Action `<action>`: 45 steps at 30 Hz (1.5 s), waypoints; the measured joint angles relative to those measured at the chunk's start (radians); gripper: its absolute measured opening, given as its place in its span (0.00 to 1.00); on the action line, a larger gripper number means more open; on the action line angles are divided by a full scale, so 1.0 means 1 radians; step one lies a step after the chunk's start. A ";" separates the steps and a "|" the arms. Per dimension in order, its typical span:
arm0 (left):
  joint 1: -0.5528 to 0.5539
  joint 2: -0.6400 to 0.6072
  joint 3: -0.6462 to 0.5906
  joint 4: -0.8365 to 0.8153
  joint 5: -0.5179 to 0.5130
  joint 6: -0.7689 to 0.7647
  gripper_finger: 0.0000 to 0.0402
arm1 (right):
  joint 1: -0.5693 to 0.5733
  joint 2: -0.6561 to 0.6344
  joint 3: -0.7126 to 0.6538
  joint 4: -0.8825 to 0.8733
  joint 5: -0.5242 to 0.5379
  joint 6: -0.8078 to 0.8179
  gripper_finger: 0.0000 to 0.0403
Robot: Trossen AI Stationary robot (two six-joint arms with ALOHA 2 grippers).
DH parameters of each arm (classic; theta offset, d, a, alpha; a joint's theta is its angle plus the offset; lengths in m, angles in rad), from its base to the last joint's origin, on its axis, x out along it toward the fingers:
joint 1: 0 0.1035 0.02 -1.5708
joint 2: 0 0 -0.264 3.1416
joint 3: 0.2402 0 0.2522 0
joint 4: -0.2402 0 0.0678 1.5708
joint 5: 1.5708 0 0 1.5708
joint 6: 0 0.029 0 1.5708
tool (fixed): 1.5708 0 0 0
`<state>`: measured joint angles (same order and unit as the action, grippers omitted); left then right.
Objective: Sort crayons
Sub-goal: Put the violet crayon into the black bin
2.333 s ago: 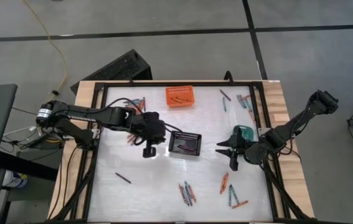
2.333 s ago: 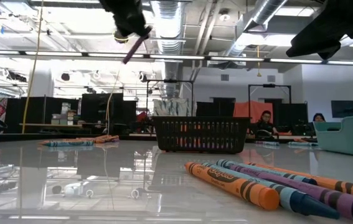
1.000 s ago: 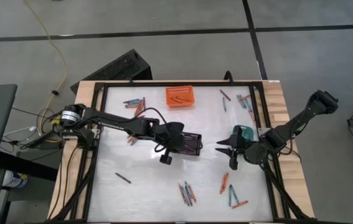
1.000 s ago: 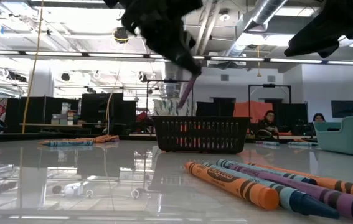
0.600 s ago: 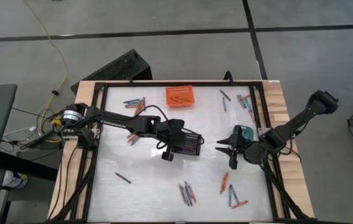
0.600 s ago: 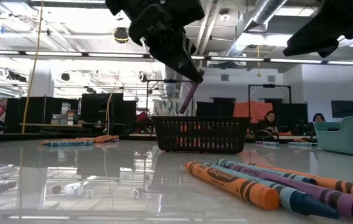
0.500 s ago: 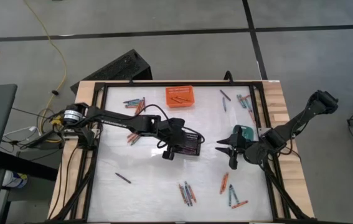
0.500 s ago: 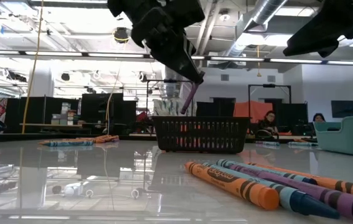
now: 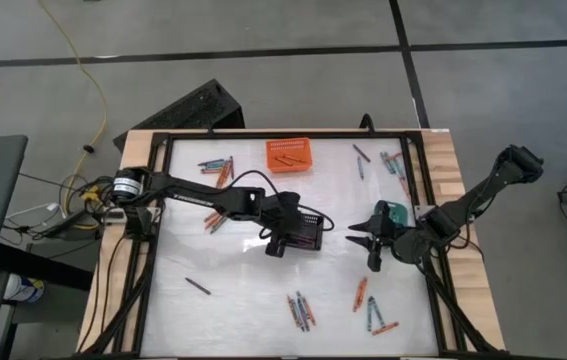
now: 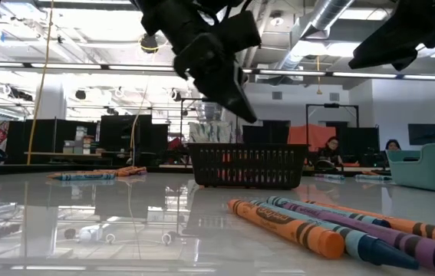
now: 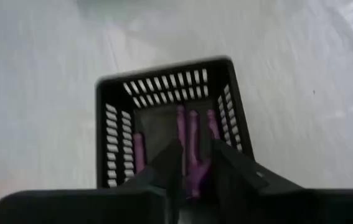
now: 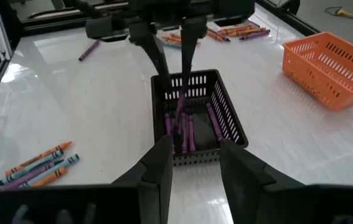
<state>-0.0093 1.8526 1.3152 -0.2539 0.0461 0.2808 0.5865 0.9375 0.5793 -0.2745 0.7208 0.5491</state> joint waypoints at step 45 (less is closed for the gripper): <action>-0.697 -0.218 -0.245 -0.716 -0.128 -0.684 0.46 | 0.002 0.000 0.000 0.018 -0.015 -0.027 0.32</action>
<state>-0.7061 1.6350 1.0701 -0.9703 -0.0817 -0.4034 0.5884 0.9375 0.5793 -0.2562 0.7059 0.5220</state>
